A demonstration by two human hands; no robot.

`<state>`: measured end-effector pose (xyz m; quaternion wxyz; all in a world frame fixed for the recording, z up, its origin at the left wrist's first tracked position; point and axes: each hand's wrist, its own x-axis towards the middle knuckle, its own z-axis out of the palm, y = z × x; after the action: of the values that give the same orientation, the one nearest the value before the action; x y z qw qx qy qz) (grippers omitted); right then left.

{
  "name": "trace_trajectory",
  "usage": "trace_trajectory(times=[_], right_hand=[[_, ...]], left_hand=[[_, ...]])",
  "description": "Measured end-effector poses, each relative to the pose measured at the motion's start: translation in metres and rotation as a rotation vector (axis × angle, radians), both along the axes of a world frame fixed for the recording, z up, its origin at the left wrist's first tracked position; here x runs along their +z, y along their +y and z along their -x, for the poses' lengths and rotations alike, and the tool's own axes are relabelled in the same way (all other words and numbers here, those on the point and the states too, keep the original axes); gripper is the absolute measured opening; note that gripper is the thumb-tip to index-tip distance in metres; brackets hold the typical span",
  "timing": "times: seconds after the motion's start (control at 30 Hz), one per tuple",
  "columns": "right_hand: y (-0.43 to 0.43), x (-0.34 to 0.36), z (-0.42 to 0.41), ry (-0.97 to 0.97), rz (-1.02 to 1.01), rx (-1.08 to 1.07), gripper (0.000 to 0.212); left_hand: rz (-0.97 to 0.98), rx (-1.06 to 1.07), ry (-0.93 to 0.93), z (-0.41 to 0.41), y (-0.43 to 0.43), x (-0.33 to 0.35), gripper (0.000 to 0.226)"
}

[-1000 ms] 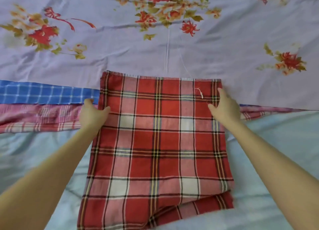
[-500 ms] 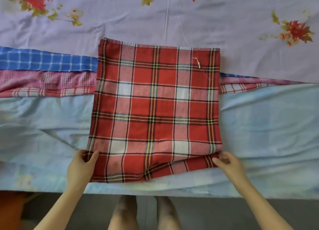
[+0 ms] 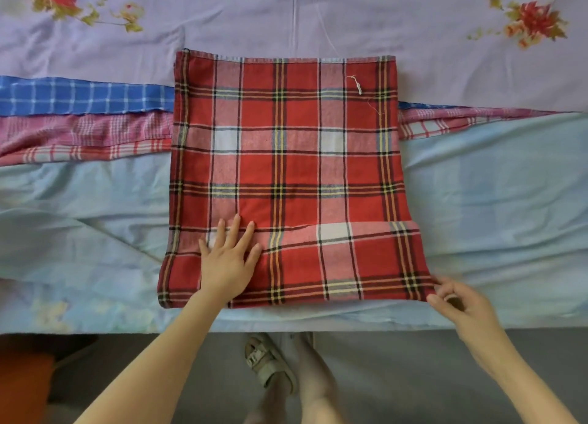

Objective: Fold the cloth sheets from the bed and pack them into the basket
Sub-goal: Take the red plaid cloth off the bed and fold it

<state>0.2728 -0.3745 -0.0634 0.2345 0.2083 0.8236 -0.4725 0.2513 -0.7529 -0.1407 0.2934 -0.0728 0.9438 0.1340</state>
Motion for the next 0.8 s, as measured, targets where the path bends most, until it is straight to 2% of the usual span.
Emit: trace_trajectory(times=[0.07, 0.1, 0.13, 0.17, 0.27, 0.4, 0.43, 0.47, 0.53, 0.57, 0.6, 0.67, 0.73, 0.8], right_hand=[[-0.008, 0.006, -0.003, -0.143, 0.191, -0.04, 0.029], [-0.014, 0.004, 0.004, -0.154, 0.255, -0.061, 0.043], [-0.019, -0.002, 0.012, -0.138, 0.252, -0.085, 0.059], [-0.025, -0.005, 0.02, -0.135, 0.23, -0.104, 0.065], [-0.027, -0.016, 0.023, -0.094, 0.156, -0.203, 0.045], [-0.016, -0.026, -0.016, -0.121, 0.126, -0.238, 0.038], [-0.016, -0.032, -0.026, -0.127, 0.038, -0.226, 0.035], [-0.017, -0.037, -0.033, -0.078, -0.142, -0.168, 0.032], [-0.021, -0.047, -0.036, 0.17, -0.62, 0.07, 0.031], [-0.023, -0.05, -0.037, 0.313, -0.781, 0.229, 0.033], [-0.026, -0.052, -0.038, 0.432, -0.849, 0.403, 0.038], [-0.036, -0.054, -0.041, 0.546, -0.895, 0.712, 0.052], [-0.037, -0.064, -0.039, 0.511, -0.967, 0.901, 0.062], [-0.036, -0.068, -0.03, 0.4, -1.057, 0.951, 0.072]], left_hand=[[0.035, -0.038, 0.0, -0.002, -0.001, -0.002, 0.065], [0.055, -0.057, -0.008, -0.003, 0.0, -0.002, 0.071], [0.073, -0.072, -0.017, -0.005, 0.001, -0.004, 0.077], [0.09, -0.084, -0.016, -0.006, 0.002, -0.005, 0.082], [0.108, -0.132, 0.02, -0.011, 0.004, -0.005, 0.088], [0.154, -0.283, 0.003, -0.04, -0.013, -0.005, 0.089], [0.153, -0.324, 0.025, -0.051, -0.018, -0.004, 0.089], [0.152, -0.364, 0.05, -0.061, -0.023, -0.003, 0.09], [0.166, -0.434, 0.049, -0.073, -0.037, -0.001, 0.089], [0.174, -0.46, 0.058, -0.078, -0.046, 0.0, 0.086], [0.185, -0.463, 0.071, -0.08, -0.055, 0.002, 0.085], [0.189, -0.417, 0.155, -0.083, -0.067, 0.004, 0.093], [0.218, -0.401, 0.201, -0.082, -0.074, 0.005, 0.092], [0.273, -0.386, 0.202, -0.084, -0.079, 0.003, 0.089]])
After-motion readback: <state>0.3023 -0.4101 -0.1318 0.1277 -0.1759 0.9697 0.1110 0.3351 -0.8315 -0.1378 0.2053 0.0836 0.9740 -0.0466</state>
